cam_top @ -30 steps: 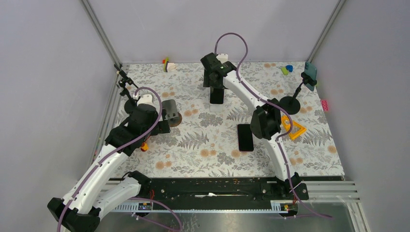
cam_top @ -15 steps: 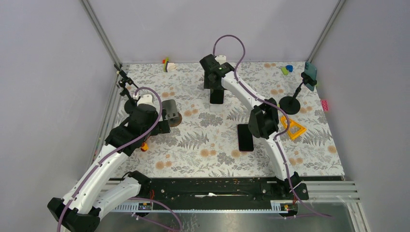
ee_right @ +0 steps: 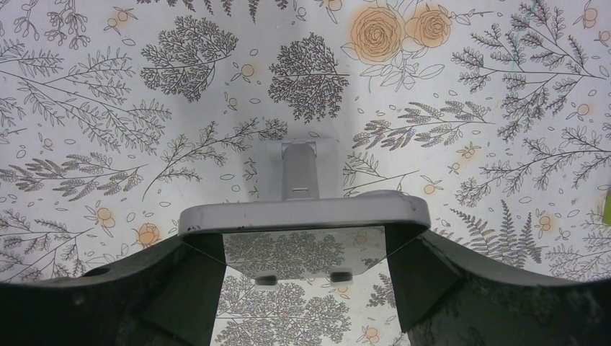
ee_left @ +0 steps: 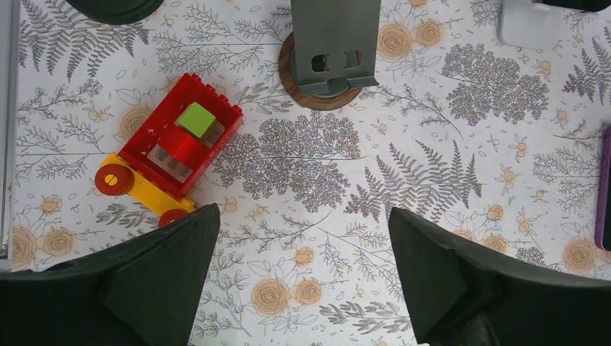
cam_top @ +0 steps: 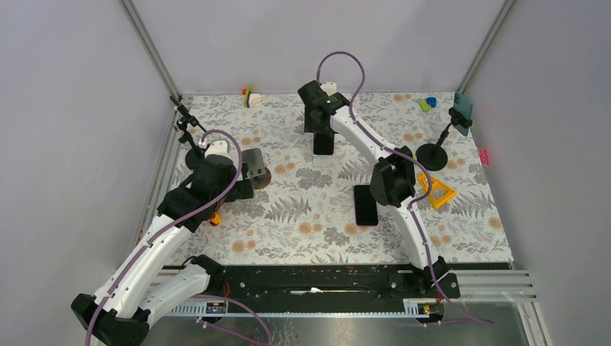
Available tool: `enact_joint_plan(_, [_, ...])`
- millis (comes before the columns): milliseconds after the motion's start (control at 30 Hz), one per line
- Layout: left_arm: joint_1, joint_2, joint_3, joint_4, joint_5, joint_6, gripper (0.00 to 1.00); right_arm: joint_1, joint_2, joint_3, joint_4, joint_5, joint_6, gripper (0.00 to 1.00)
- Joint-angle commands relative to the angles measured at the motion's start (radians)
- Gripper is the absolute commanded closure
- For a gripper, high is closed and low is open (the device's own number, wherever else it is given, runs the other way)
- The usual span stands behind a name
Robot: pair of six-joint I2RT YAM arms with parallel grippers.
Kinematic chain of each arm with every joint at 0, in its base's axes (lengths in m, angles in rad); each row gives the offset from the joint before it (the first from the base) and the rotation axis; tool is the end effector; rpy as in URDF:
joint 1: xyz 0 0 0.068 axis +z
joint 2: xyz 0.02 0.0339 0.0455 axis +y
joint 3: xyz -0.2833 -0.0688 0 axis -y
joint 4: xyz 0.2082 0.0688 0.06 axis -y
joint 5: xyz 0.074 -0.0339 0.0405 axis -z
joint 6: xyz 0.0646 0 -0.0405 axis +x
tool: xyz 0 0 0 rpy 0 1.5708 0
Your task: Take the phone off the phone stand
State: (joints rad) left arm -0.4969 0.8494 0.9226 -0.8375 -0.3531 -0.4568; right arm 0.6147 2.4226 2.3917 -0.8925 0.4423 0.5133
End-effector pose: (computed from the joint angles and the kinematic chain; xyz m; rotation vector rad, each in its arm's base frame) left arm 0.1279 -0.0439 0.3081 -0.1274 2.2754 -0.0848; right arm 0.4432 0.2790 0.2480 0.0584 2.3753 -0.0253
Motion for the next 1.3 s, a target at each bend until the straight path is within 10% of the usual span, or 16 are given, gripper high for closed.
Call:
enact_joint_plan(0, [-0.003,0.002,-0.001,0.023,-0.020,-0.002,0.01,-0.009,-0.069,0.068,-0.008,0.002,-0.034,0.40])
enact_joint_plan(800, [-0.003,0.012,-0.001,0.021,-0.030,-0.003,0.01,-0.009,-0.215,0.023,-0.007,-0.026,-0.041,0.44])
enact_joint_plan(1267, [-0.003,-0.008,0.001,0.007,-0.078,-0.018,0.01,-0.007,-0.471,-0.388,0.139,-0.096,0.024,0.46])
